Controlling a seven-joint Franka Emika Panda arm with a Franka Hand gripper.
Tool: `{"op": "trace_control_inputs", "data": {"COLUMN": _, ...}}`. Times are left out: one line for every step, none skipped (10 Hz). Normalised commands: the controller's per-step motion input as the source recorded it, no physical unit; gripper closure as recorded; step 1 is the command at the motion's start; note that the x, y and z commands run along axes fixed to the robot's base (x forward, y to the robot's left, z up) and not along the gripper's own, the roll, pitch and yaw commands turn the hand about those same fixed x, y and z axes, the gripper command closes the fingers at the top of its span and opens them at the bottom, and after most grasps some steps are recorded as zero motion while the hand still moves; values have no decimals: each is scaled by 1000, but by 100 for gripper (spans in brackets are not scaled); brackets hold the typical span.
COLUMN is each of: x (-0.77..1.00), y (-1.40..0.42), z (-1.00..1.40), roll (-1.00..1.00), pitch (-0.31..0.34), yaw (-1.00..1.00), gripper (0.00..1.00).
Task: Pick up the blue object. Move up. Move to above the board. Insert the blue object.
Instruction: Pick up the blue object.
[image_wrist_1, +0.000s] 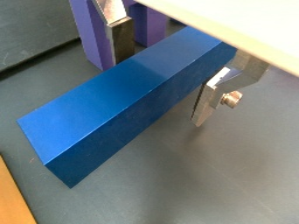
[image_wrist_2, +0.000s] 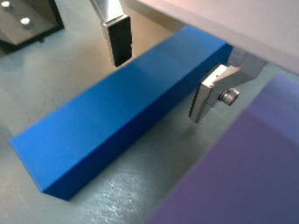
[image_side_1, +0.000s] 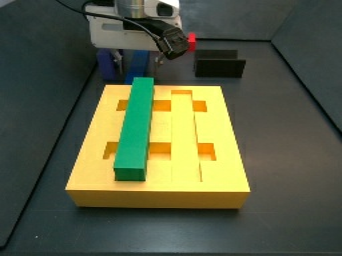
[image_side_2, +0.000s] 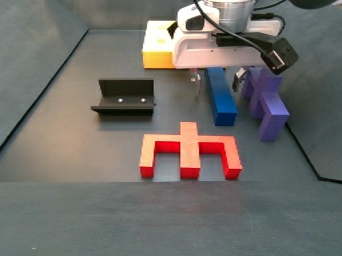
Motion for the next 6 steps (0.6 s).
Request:
{"op": "trace_control_inputs", "data": {"x": 0, "y": 0, "z": 0, "roll": 0, "pitch": 0, "yaw": 0, "gripper": 0}}
{"op": "trace_control_inputs", "data": {"x": 0, "y": 0, "z": 0, "roll": 0, "pitch": 0, "yaw": 0, "gripper": 100}}
{"op": "trace_control_inputs", "data": {"x": 0, "y": 0, "z": 0, "roll": 0, "pitch": 0, "yaw": 0, "gripper": 100}}
{"op": "trace_control_inputs", "data": {"x": 0, "y": 0, "z": 0, "roll": 0, "pitch": 0, "yaw": 0, "gripper": 100}}
{"op": "trace_control_inputs", "data": {"x": 0, "y": 0, "z": 0, "roll": 0, "pitch": 0, "yaw": 0, "gripper": 100}}
{"op": "trace_control_inputs", "data": {"x": 0, "y": 0, "z": 0, "roll": 0, "pitch": 0, "yaw": 0, "gripper": 100}}
